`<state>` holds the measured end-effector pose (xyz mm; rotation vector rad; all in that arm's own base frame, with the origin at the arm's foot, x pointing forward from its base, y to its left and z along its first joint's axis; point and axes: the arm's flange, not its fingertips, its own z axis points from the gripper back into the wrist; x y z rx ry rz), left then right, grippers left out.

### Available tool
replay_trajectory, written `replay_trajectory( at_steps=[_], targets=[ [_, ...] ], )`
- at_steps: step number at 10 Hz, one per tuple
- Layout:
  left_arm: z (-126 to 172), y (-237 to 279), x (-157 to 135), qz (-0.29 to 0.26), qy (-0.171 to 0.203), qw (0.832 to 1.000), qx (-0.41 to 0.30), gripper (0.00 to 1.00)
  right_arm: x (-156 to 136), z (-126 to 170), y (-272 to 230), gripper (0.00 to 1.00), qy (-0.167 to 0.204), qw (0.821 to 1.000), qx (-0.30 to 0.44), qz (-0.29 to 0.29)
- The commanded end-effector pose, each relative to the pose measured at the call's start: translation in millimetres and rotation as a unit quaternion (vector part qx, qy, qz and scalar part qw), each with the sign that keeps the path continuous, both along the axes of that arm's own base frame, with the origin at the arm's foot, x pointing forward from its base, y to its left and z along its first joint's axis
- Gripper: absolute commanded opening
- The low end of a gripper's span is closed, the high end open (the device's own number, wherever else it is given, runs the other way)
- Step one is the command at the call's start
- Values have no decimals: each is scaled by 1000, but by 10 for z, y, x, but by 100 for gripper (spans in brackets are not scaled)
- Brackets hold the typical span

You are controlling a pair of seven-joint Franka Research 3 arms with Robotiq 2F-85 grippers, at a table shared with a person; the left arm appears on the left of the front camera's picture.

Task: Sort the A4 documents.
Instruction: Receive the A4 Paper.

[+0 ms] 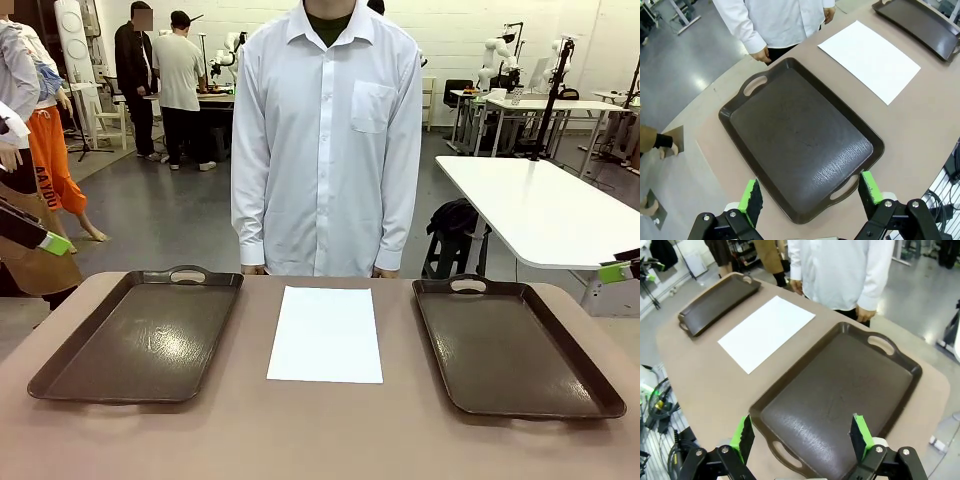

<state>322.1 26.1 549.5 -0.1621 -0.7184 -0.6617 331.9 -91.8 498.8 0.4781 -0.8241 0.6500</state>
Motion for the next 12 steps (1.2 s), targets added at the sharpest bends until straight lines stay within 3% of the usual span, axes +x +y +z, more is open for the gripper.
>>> replay_trajectory(
  at_steps=[1, 7, 12],
  targets=[
    [-572, -121, -371, -25, -9, 999, -22, 100, -416, -355, 278, 100, -5, 1000, 5, 26],
    [-757, -326, -302, -65, 15, 997, -45, 100, -378, -254, 362, 100, 3, 998, 5, 60],
    [-521, -730, -413, -93, -35, 994, -50, 100, -395, -262, 328, 100, -4, 998, 16, 61]
  ],
)
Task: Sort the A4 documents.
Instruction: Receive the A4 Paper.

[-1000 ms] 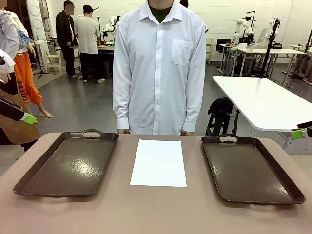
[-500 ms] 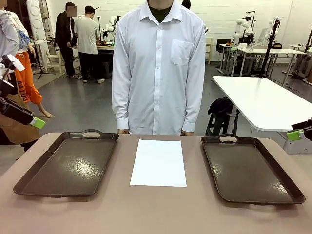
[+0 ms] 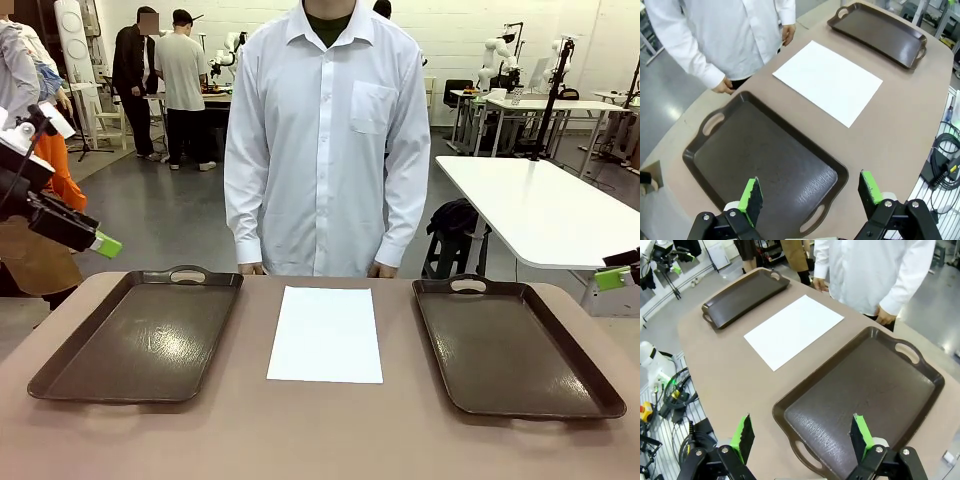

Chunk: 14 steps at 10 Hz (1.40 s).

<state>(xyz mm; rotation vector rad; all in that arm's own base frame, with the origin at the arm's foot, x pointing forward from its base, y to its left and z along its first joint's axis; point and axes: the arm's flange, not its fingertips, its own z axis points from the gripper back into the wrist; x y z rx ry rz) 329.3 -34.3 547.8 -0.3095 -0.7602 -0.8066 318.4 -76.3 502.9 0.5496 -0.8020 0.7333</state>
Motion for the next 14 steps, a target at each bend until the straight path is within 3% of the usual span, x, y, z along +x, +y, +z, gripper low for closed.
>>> replay_trajectory(
  at_steps=[1, 5, 6, 7, 14],
  targets=[
    [-441, -108, -513, 4, -35, 999, 2, 100, -252, -306, 172, 100, -8, 1000, 4, 9],
    [-421, -70, -523, 21, -34, 999, 4, 100, -248, -297, 184, 100, -13, 1000, 4, 17],
    [-429, -112, -478, 44, -32, 999, -5, 100, 5, -14, 28, 100, -4, 1000, 1, 8],
    [165, -77, -75, 2, -34, 999, 7, 100, 5, -14, 28, 100, -4, 1000, 1, 8],
    [165, -77, -75, 2, -34, 999, 7, 100, 5, -14, 28, 100, -4, 1000, 1, 8]
  ],
)
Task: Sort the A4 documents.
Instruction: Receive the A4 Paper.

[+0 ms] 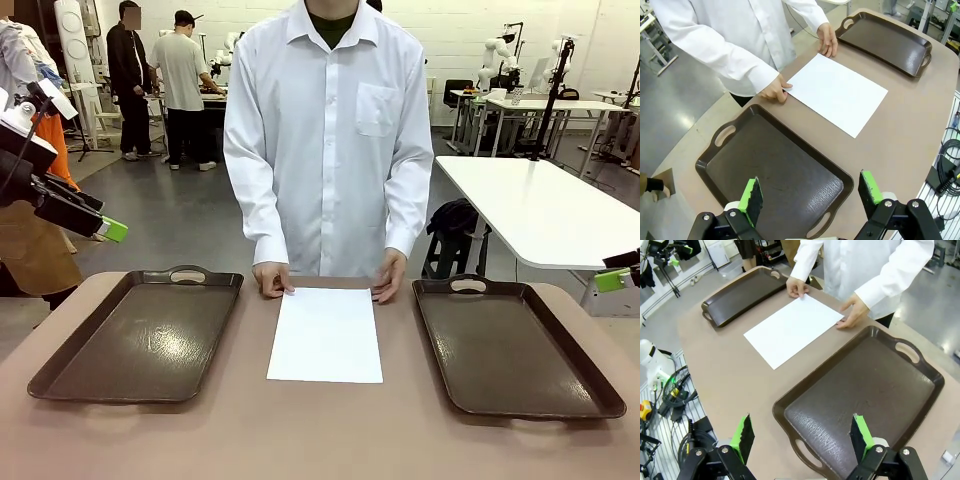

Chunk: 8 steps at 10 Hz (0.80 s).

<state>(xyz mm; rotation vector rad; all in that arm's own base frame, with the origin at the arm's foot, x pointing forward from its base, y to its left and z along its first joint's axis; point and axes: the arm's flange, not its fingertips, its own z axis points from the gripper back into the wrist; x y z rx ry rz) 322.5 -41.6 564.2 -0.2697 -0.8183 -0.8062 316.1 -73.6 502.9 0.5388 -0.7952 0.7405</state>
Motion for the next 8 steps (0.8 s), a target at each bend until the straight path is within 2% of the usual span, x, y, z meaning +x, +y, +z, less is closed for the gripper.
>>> replay_trajectory(
  at_steps=[1, 8],
  targets=[
    [1, -4, -8, -7, -2, 1000, 3, 100, 28, -15, 2, 100, -4, 1000, 8, 6],
    [1, -4, -8, -7, -2, 1000, 3, 100, 28, -15, 2, 100, -4, 1000, 8, 6]
  ],
)
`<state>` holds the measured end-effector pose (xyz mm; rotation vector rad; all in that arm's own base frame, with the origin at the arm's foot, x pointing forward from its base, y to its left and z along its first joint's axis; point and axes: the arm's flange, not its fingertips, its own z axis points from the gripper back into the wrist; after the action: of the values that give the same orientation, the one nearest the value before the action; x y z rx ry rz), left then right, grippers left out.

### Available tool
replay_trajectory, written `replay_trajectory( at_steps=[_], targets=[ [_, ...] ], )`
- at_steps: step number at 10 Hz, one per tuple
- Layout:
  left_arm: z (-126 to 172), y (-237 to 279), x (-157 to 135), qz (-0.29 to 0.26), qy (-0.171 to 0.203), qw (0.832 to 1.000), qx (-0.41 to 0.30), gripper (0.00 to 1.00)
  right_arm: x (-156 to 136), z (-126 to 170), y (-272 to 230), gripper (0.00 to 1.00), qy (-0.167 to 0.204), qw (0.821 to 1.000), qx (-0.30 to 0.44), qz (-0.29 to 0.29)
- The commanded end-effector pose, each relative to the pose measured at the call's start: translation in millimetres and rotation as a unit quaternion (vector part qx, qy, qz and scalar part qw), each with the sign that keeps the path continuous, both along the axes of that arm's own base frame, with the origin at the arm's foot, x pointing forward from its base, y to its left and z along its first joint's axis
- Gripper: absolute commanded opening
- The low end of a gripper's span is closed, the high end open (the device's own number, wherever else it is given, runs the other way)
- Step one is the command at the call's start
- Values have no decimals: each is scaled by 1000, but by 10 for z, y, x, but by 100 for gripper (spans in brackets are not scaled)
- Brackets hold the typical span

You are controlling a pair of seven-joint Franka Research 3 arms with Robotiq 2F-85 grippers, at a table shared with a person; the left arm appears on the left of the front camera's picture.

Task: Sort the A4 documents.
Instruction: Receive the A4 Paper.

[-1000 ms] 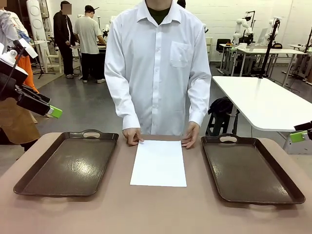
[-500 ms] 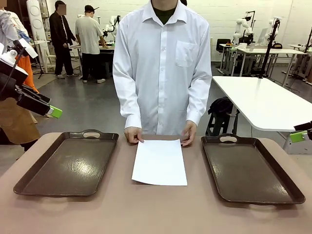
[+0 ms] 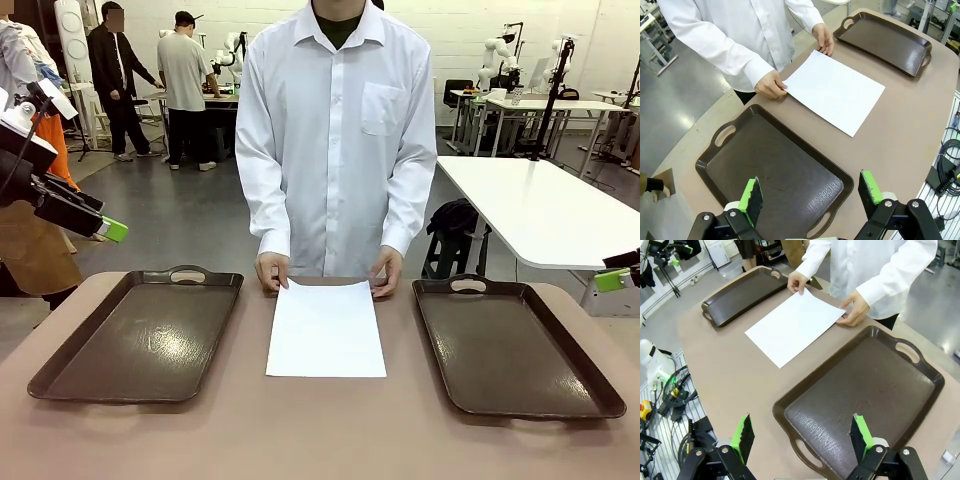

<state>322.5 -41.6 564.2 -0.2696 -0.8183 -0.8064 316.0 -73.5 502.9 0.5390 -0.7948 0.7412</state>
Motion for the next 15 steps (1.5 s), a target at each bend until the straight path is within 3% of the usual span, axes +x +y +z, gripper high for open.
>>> replay_trajectory(
  at_steps=[1, 15],
  targets=[
    [1, -4, -8, -7, -2, 1000, 3, 100, 29, -15, 1, 100, -4, 1000, 8, 6],
    [1, -4, -8, -7, -2, 1000, 3, 100, 29, -15, 1, 100, -4, 1000, 8, 6]
  ],
)
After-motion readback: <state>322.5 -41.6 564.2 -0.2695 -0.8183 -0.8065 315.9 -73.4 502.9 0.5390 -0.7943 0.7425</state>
